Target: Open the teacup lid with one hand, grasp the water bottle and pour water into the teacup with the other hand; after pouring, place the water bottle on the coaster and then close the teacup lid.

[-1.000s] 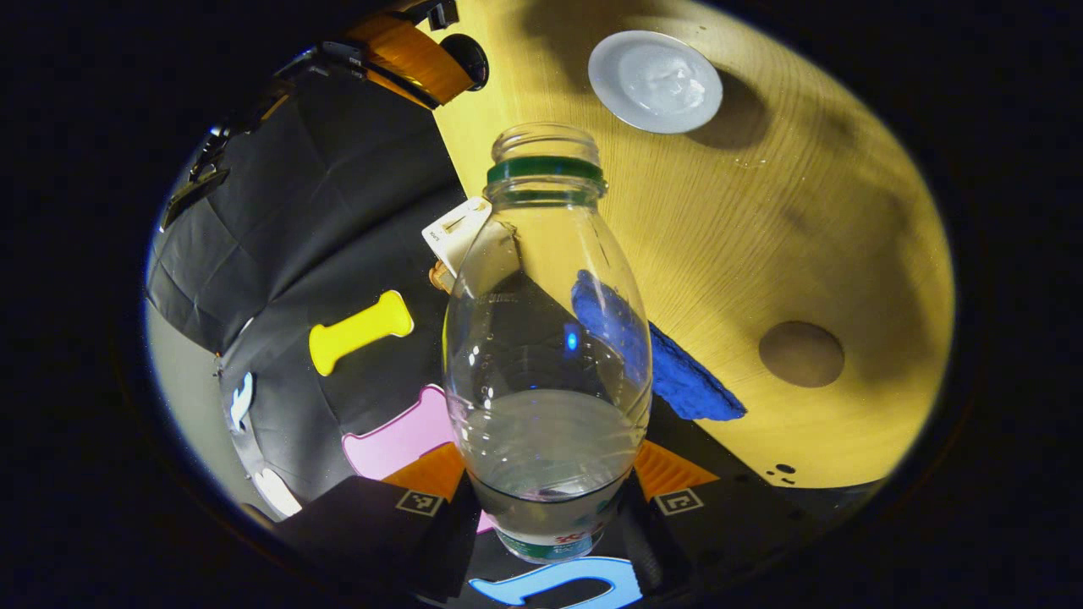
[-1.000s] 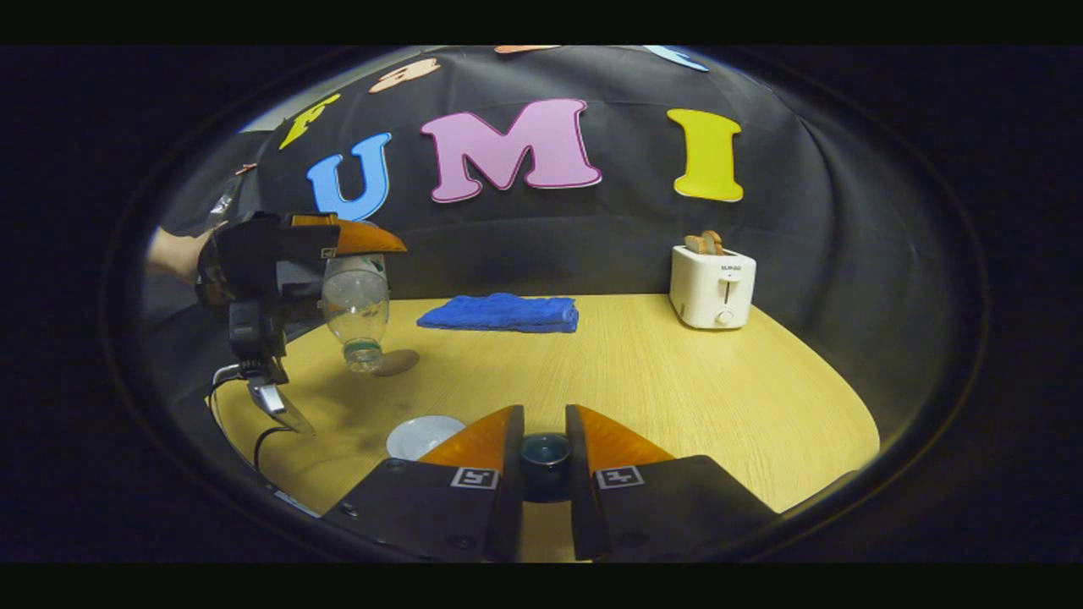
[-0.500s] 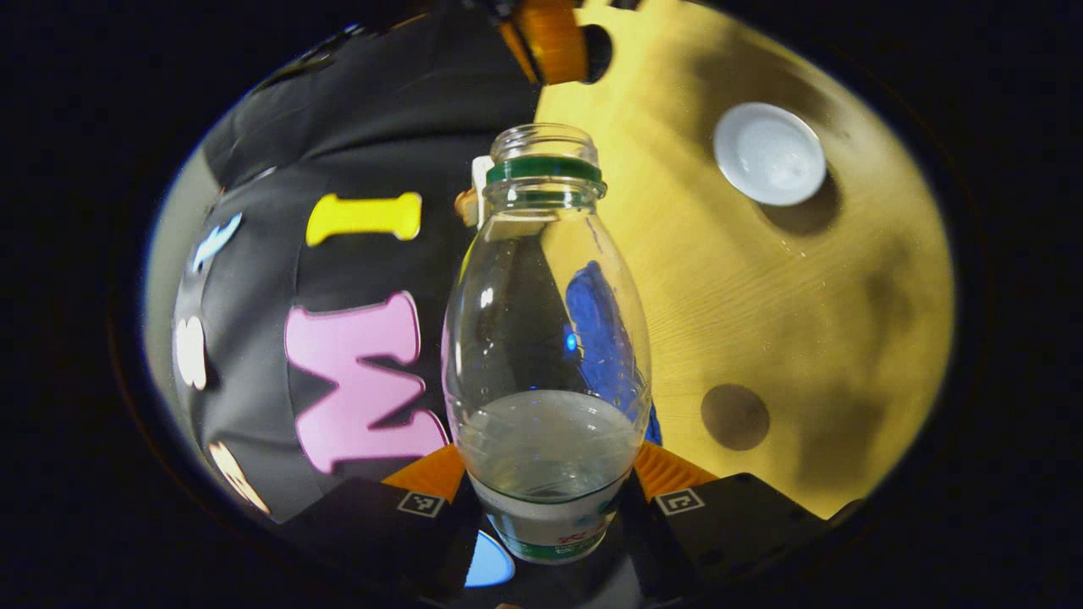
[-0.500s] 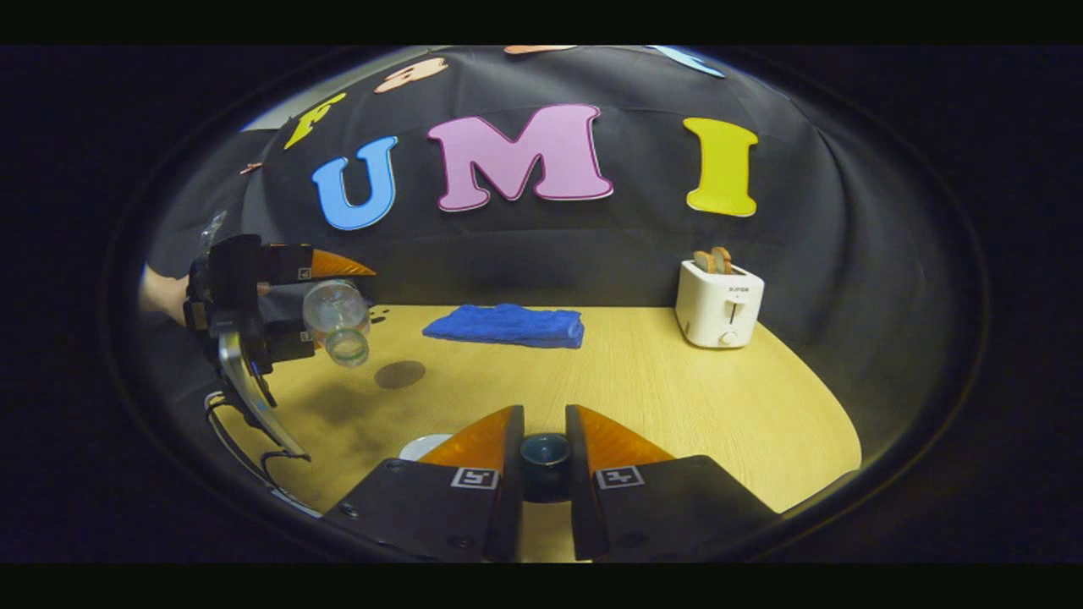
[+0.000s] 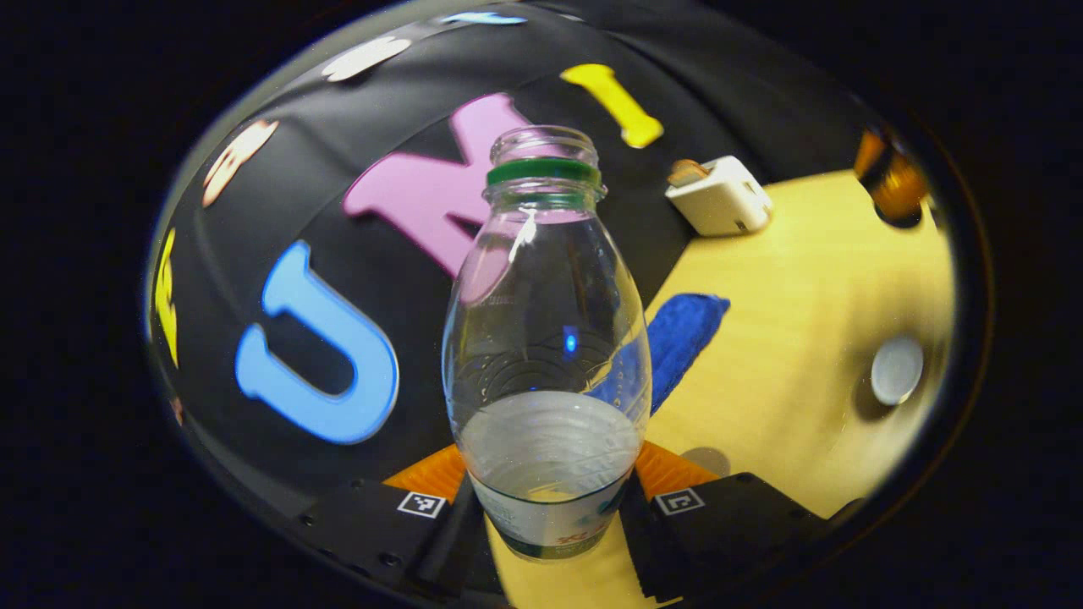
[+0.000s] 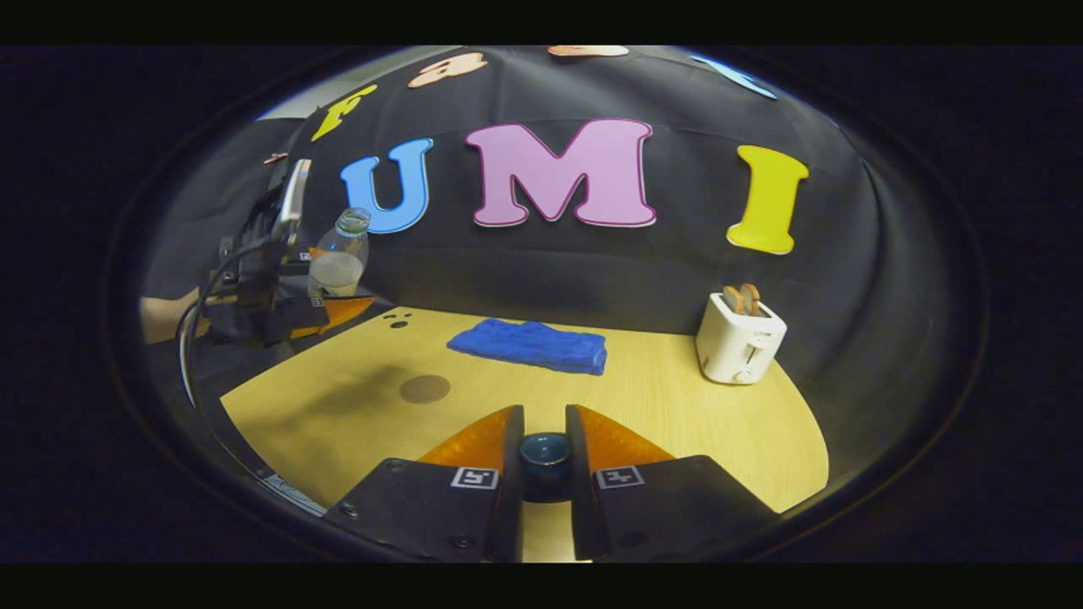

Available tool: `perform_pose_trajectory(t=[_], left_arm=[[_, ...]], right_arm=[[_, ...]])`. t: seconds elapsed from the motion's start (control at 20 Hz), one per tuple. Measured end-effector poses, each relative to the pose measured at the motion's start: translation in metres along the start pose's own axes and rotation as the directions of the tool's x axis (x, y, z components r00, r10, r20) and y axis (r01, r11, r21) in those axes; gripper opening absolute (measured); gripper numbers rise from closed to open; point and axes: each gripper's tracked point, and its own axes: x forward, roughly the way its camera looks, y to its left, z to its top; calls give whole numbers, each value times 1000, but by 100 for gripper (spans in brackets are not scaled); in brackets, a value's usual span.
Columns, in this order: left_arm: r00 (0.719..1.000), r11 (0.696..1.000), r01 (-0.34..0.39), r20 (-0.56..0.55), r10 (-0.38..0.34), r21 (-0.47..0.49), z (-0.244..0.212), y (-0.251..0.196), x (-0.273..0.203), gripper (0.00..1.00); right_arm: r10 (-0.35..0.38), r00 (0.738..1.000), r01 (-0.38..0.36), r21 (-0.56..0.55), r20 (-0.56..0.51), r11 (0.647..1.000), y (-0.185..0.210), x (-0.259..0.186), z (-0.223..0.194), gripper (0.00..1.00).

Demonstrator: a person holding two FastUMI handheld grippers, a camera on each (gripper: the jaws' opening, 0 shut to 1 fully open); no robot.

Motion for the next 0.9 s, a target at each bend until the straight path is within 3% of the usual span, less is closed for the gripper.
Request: perform_pose_trajectory(t=[0.1,0.2,0.25,0.3,0.35,0.45,0.55,0.65,0.9], left_arm=[[1000,971,9,9,-7,-240,-11,-10,6,75],[999,894,36,34,-24,-447,-15,-23,12,75],[999,857,44,36,-30,-513,-14,-26,14,75],[999,829,49,42,-31,-557,-12,-31,18,75],[999,809,41,49,-15,-587,-12,-34,24,75],[997,764,25,67,24,-645,-11,-39,35,76],[994,713,41,103,44,-700,-2,-47,44,76],[993,708,45,111,48,-705,-6,-54,56,77],[997,735,43,77,12,-677,-24,-67,56,78]], right_arm=[[10,1000,-10,-12,10,1000,8,5,5,27],[23,1000,-23,-17,12,1000,17,11,2,27],[29,1000,-29,-15,9,999,22,15,-2,31],[35,999,-35,-10,3,999,26,19,-6,22],[38,999,-38,-7,-1,999,31,24,-12,22],[25,1000,-25,4,-4,1000,34,35,-25,31],[17,1000,-17,44,-4,999,41,45,-36,27],[16,1000,-16,63,-5,998,47,53,-46,22],[23,1000,-23,64,1,998,50,62,-64,27]])
